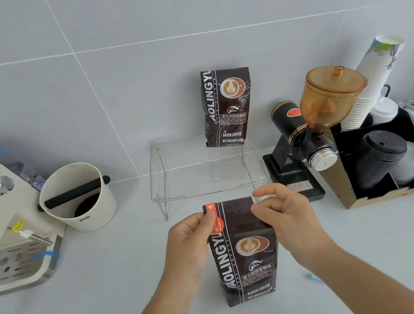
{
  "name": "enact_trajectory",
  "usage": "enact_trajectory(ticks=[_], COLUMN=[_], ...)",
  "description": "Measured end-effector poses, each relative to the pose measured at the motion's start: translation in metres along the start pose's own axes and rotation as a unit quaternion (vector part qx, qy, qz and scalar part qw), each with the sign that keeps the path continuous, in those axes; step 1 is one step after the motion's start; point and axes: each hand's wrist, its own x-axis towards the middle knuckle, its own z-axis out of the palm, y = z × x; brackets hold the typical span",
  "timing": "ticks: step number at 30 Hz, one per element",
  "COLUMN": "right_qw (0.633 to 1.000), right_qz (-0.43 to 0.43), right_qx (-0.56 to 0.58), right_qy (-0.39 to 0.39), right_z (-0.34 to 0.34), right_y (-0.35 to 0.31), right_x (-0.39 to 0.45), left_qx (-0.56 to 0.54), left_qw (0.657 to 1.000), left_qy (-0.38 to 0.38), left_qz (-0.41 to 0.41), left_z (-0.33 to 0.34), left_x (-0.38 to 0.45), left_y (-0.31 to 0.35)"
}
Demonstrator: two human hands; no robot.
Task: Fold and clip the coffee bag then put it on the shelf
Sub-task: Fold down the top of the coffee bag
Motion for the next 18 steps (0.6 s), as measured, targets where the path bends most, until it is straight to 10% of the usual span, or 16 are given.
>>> enact_trajectory(ticks=[18], right_qw=[0.964], right_qz=[-0.03], right_qx=[-0.249], right_qy=[-0.085], right_z=[-0.003], right_y=[-0.005], right_x=[-0.007], left_qx=[0.28], left_qw=[0.944], left_qy=[-0.011], left_qz=[0.174], left_z=[-0.019], left_x=[-0.008], left_y=[0.011])
